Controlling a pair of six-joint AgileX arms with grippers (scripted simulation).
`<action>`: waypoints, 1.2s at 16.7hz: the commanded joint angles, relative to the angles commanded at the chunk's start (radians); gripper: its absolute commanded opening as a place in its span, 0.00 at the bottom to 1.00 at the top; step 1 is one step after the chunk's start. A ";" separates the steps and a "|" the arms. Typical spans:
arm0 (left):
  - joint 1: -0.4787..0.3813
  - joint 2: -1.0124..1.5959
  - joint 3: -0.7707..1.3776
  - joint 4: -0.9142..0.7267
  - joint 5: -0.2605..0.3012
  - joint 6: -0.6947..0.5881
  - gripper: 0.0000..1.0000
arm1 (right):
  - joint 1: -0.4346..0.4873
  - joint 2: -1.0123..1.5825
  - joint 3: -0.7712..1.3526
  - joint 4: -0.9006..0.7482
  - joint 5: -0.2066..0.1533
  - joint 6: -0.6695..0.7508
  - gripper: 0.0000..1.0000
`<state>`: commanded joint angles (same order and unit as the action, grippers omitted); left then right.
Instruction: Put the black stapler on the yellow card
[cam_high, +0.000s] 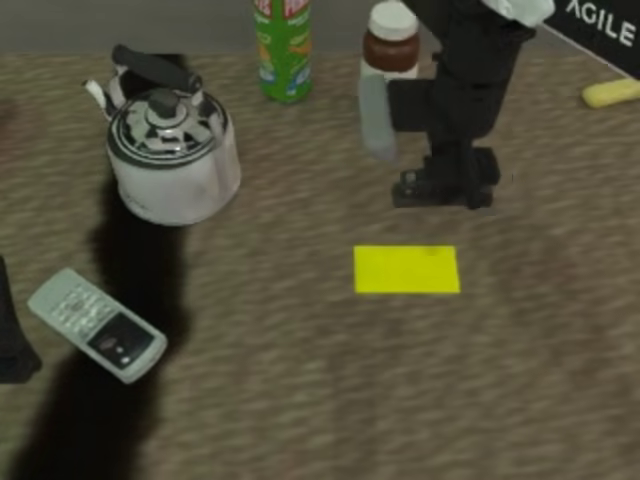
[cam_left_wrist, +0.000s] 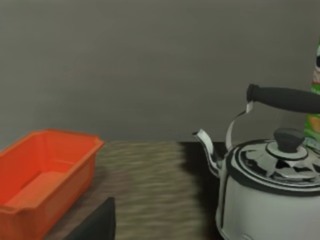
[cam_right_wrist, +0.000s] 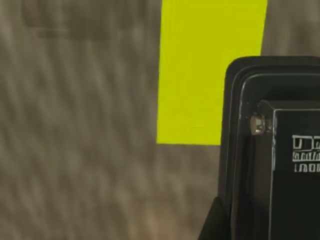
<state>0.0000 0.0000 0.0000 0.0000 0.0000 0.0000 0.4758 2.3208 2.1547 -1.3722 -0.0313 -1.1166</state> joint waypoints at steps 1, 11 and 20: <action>0.000 0.000 0.000 0.000 0.000 0.000 1.00 | 0.017 0.013 0.032 -0.011 -0.002 0.033 0.00; 0.000 0.000 0.000 0.000 0.000 0.000 1.00 | 0.037 0.029 -0.004 0.052 -0.003 0.070 0.00; 0.000 0.000 0.000 0.000 0.000 0.000 1.00 | 0.045 0.078 -0.241 0.336 -0.003 0.077 0.00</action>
<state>0.0000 0.0000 0.0000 0.0000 0.0000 0.0000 0.5205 2.3986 1.9136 -1.0359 -0.0341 -1.0396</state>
